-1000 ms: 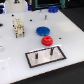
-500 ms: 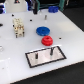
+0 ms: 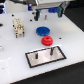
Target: Insert the blue gear onto the right peg, followed by the red gear
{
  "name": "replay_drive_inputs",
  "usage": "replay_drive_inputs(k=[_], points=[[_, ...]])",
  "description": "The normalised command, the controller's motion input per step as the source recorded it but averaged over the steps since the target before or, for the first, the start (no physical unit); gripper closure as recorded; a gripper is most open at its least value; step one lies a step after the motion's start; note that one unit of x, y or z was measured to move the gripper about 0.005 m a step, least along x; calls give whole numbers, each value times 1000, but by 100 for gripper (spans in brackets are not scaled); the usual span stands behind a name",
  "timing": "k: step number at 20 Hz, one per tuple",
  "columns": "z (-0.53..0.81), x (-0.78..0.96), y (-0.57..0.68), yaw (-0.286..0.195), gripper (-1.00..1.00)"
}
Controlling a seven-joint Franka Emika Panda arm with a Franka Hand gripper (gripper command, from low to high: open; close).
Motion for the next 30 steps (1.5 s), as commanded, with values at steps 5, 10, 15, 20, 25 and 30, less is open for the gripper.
replay_drive_inputs(k=[5,10,15,20,25,30], points=[[-531,-249,56,0,-100],[-519,-220,15,0,-100],[-396,-184,17,0,-100],[-203,-261,14,0,-100],[-18,-159,14,0,100],[-37,-237,-7,0,100]])
